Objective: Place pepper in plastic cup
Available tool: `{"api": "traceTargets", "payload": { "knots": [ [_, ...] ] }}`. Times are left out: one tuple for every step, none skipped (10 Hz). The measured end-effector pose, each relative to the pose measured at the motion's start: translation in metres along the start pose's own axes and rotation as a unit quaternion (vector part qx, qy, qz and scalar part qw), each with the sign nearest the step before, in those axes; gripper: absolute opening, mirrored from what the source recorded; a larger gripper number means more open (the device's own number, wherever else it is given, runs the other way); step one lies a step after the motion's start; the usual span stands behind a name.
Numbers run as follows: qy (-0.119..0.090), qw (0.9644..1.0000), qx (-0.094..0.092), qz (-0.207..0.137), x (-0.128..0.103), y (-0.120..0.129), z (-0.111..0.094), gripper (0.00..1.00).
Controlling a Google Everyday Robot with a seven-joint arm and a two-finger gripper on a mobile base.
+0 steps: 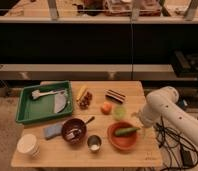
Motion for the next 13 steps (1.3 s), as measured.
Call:
{"api": "traceTargets", "payload": {
  "knots": [
    [0.001,1.0000,-0.003,0.000,-0.001,0.001,0.004,0.58],
    [0.002,1.0000,-0.008,-0.001,-0.002,0.001,0.011,0.58],
    [0.003,0.9999,-0.012,-0.003,-0.004,0.001,0.016,0.58],
    [0.005,0.9999,-0.015,-0.003,-0.004,0.002,0.019,0.58],
    [0.006,0.9999,-0.015,-0.004,-0.005,0.001,0.020,0.58],
    [0.006,0.9999,-0.015,-0.004,-0.006,0.001,0.021,0.57],
    [0.006,0.9999,-0.014,-0.004,-0.008,0.001,0.022,0.52],
    [0.005,0.9999,-0.013,-0.004,-0.009,0.001,0.022,0.45],
    [0.005,0.9999,-0.012,-0.004,-0.009,0.001,0.022,0.35],
    [0.004,0.9999,-0.011,-0.003,-0.010,0.000,0.022,0.23],
    [0.004,0.9999,-0.011,-0.004,-0.011,0.000,0.022,0.17],
    [0.004,0.9999,-0.010,-0.002,-0.011,0.000,0.023,0.14],
    [0.003,1.0000,-0.009,-0.002,-0.011,0.000,0.023,0.14]
  ]
}}
